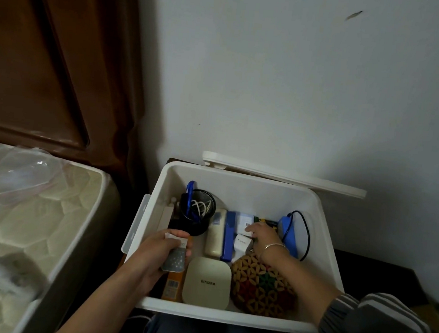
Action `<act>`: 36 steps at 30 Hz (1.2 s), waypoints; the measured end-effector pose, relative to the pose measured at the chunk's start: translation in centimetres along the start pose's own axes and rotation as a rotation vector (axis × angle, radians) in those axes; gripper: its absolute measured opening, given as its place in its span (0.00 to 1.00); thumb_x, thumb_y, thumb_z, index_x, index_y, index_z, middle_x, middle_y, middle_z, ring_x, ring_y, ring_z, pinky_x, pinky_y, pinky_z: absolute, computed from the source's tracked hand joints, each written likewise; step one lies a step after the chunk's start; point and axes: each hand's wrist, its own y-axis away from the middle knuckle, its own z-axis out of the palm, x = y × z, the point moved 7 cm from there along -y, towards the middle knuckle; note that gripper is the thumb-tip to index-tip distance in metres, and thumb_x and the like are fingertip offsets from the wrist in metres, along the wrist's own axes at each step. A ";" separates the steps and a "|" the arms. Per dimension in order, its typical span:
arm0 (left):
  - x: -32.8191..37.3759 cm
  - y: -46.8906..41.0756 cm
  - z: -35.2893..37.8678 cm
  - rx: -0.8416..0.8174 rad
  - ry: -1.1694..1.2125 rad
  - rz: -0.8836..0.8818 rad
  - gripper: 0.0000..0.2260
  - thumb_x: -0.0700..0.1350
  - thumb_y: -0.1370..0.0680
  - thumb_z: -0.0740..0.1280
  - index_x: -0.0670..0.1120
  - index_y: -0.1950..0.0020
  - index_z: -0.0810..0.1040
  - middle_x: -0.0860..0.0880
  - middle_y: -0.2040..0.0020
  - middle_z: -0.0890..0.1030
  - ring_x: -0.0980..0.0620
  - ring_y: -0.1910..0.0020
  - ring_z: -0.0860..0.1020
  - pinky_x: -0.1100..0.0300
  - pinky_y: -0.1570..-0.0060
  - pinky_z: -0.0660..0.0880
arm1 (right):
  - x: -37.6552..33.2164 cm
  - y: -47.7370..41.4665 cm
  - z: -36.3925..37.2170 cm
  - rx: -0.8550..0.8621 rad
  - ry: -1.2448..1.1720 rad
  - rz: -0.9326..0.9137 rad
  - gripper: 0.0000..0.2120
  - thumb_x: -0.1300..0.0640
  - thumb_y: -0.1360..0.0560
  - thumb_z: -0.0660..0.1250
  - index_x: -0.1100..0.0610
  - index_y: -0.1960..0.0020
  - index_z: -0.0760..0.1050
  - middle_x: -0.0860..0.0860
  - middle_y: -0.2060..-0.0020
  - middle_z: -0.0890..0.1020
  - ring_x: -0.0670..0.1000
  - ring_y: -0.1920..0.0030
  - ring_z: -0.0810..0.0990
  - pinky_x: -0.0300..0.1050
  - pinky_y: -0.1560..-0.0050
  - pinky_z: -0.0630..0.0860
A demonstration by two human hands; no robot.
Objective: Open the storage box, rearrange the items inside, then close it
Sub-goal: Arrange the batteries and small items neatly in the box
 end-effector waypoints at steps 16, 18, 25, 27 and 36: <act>0.1 0.4 0.2 -0.004 -0.027 0.003 0.11 0.35 0.19 0.58 0.39 0.40 0.76 0.40 0.54 0.81 0.48 0.61 0.79 0.55 0.60 0.76 | 0.9 -0.3 1.0 -0.073 0.040 0.009 0.22 0.63 0.27 0.69 0.58 0.34 0.72 0.56 0.36 0.73 0.53 0.37 0.73 0.40 0.35 0.68; 0.1 0.4 0.2 -0.005 -0.026 0.004 0.11 0.35 0.19 0.58 0.39 0.40 0.76 0.40 0.55 0.81 0.48 0.61 0.79 0.55 0.60 0.76 | 1.3 -0.3 0.9 -0.064 0.052 0.018 0.22 0.61 0.27 0.70 0.56 0.34 0.73 0.54 0.36 0.74 0.52 0.36 0.72 0.42 0.33 0.68; 0.1 0.4 0.3 -0.018 0.028 0.008 0.11 0.33 0.20 0.62 0.39 0.39 0.75 0.41 0.58 0.83 0.50 0.64 0.81 0.57 0.66 0.78 | 0.1 0.7 -4.5 0.266 -0.157 0.092 0.11 0.62 0.25 0.67 0.58 0.43 0.80 0.54 0.47 0.82 0.52 0.46 0.80 0.41 0.44 0.75; 0.2 0.3 0.5 -0.054 0.087 0.018 0.11 0.34 0.21 0.62 0.40 0.39 0.76 0.41 0.55 0.85 0.49 0.61 0.83 0.57 0.63 0.79 | -1.4 3.1 -6.5 0.392 -0.416 0.071 0.06 0.63 0.26 0.68 0.57 0.51 0.81 0.50 0.55 0.84 0.49 0.51 0.82 0.36 0.50 0.75; 1.1 2.3 5.9 -0.267 0.368 0.181 0.14 0.38 0.25 0.64 0.42 0.39 0.77 0.43 0.43 0.84 0.50 0.46 0.83 0.54 0.48 0.77 | -12.0 12.4 -1.9 -0.001 -0.856 0.004 0.02 0.53 0.25 0.67 0.48 0.55 0.78 0.46 0.63 0.84 0.42 0.62 0.83 0.34 0.63 0.76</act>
